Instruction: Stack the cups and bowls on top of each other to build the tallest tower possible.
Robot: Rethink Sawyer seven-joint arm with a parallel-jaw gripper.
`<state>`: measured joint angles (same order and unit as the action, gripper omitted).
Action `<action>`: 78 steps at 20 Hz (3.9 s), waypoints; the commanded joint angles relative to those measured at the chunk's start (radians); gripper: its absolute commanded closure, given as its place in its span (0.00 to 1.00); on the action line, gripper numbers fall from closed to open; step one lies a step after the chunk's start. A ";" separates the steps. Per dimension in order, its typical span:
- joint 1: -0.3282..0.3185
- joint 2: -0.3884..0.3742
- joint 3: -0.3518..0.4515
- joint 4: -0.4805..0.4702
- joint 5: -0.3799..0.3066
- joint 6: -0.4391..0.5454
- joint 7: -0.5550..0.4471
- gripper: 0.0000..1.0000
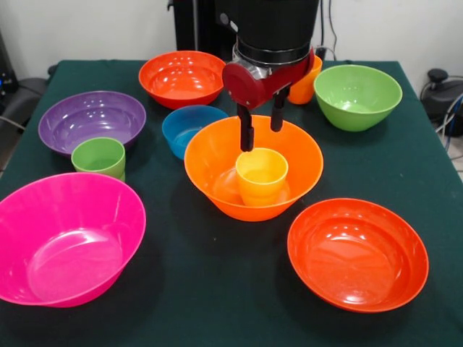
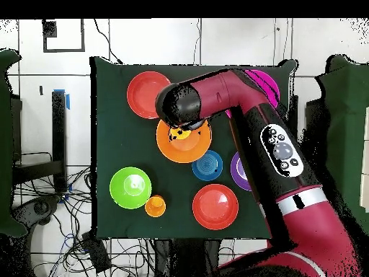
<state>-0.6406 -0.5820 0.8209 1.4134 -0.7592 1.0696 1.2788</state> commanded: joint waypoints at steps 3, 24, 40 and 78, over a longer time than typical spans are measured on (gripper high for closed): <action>0.013 -0.017 -0.074 0.043 -0.039 0.079 -0.177 0.00; -0.009 0.016 -0.099 -0.051 -0.114 0.050 -0.257 0.00; -0.084 0.171 -0.083 -0.168 -0.114 0.039 -0.377 0.00; -0.208 0.059 -0.072 0.063 -0.113 -0.011 -0.332 0.00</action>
<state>-0.8403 -0.5365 0.7886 1.3748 -0.7851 1.0866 1.2665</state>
